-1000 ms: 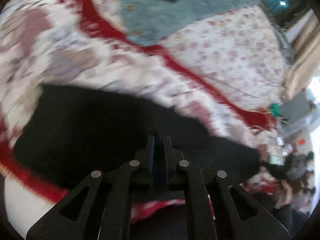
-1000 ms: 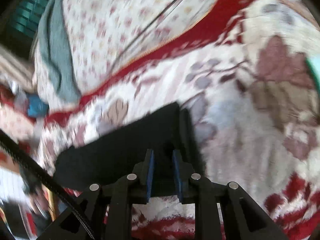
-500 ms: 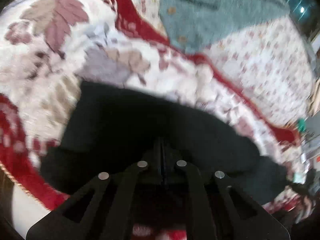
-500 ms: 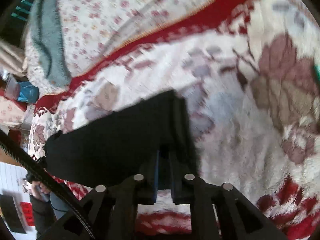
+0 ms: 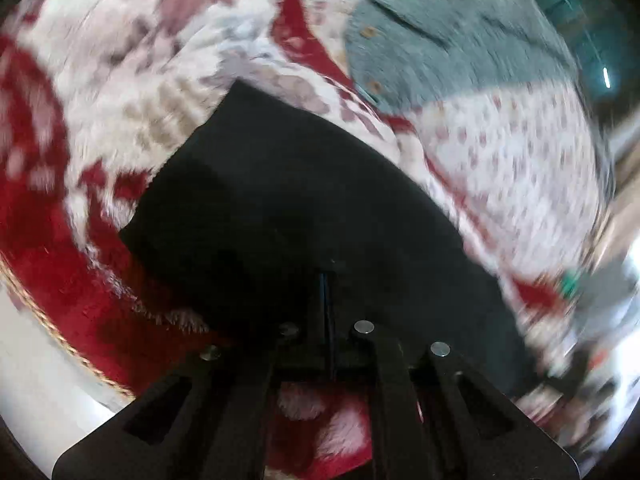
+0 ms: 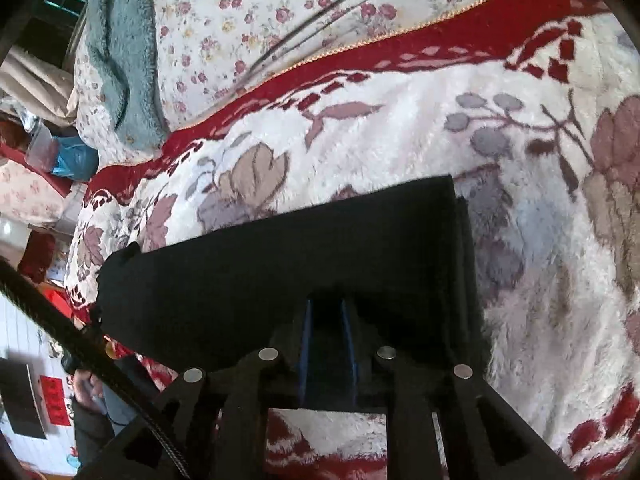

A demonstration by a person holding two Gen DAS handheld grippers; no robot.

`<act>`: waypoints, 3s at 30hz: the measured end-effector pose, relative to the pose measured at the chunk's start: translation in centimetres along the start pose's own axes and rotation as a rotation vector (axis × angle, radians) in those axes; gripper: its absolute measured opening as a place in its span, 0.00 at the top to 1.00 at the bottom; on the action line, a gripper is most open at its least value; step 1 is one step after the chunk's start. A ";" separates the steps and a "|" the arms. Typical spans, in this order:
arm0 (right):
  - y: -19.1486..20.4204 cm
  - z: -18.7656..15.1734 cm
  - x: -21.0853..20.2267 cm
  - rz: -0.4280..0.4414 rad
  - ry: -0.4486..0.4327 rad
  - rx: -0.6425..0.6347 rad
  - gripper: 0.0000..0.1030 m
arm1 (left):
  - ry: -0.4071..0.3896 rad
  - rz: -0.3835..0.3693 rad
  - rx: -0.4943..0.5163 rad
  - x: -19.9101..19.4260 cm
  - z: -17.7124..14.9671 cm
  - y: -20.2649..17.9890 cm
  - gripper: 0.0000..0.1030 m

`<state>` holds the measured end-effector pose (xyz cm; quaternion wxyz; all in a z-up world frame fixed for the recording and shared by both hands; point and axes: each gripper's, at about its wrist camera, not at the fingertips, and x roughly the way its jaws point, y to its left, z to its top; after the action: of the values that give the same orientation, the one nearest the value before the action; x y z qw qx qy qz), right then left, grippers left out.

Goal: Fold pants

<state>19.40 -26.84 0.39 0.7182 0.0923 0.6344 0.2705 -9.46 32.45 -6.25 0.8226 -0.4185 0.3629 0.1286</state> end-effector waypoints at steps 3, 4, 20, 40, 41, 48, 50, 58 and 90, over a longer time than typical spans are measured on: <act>-0.5 -0.2 -0.7 0.025 -0.028 0.023 0.86 | -0.034 0.061 0.006 -0.9 0.1 -1.6 0.98; -0.6 0.0 -1.1 0.034 -0.042 0.027 0.85 | -0.056 0.080 0.019 -1.6 0.0 -2.9 0.96; -2.5 -0.7 -3.9 0.245 -0.270 0.100 0.78 | -0.109 0.084 0.547 7.9 -9.2 -26.1 0.55; -1.6 0.2 -0.2 0.032 -0.160 0.089 0.80 | -0.015 0.203 0.577 10.3 -11.6 -25.4 0.55; -1.7 0.2 -0.3 0.036 -0.160 0.093 0.80 | -0.015 0.203 0.577 10.3 -11.6 -25.4 0.55; -1.5 0.0 -0.4 0.027 -0.169 0.084 0.80 | -0.020 0.213 0.584 10.4 -11.7 -25.5 0.54; -1.4 -0.1 -0.4 0.024 -0.168 0.081 0.80 | -0.021 0.211 0.580 10.4 -11.7 -25.4 0.54; -0.9 -0.2 -0.4 0.015 -0.164 0.061 0.77 | -0.021 0.189 0.552 10.3 -11.5 -25.1 0.54; -9.0 -5.9 -4.9 0.328 -0.144 0.406 0.52 | -0.002 0.107 0.468 10.0 -10.6 -24.1 0.54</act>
<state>15.95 -38.10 -0.75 0.6749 0.3547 0.5997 0.2431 4.84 8.32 -3.08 0.8897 -0.1965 0.4034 0.0848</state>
